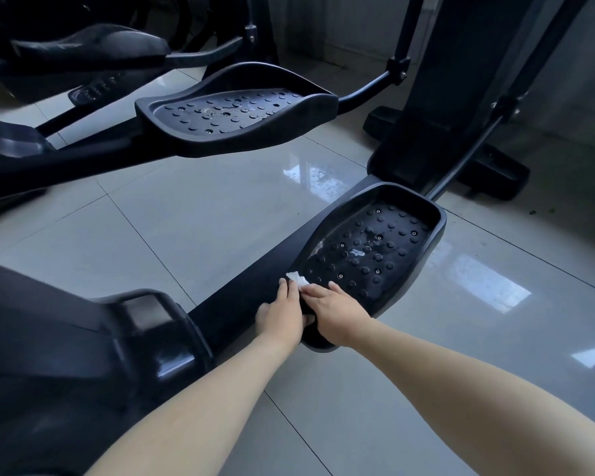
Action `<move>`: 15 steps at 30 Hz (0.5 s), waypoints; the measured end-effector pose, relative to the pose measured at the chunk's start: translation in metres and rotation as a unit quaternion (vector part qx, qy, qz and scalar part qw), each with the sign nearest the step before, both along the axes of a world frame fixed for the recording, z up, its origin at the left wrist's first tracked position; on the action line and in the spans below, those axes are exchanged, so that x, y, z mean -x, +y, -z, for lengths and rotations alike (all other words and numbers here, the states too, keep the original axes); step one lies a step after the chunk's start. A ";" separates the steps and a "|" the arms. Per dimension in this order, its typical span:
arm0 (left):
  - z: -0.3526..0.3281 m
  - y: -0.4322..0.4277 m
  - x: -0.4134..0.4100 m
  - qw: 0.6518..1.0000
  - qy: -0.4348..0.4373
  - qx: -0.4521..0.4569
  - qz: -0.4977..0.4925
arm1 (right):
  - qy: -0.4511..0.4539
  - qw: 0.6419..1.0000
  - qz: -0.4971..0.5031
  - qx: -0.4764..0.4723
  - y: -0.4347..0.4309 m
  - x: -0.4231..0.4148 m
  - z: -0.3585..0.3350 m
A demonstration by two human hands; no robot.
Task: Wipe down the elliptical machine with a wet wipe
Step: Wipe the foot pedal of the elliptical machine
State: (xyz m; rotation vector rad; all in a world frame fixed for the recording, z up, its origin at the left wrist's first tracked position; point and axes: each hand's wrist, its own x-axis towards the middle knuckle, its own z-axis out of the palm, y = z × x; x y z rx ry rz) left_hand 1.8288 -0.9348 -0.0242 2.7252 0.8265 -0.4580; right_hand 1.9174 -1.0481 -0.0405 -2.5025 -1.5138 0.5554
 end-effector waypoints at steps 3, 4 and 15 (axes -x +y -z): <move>-0.006 -0.010 0.006 0.998 0.019 -0.042 0.050 | -0.074 0.992 0.072 0.066 -0.022 -0.013 -0.025; -0.006 -0.013 0.009 0.997 0.021 -0.044 0.061 | -0.079 0.987 0.099 0.099 -0.031 -0.017 -0.034; -0.015 -0.038 0.011 0.996 0.022 -0.012 0.087 | -0.051 0.985 0.061 0.154 -0.064 0.009 -0.039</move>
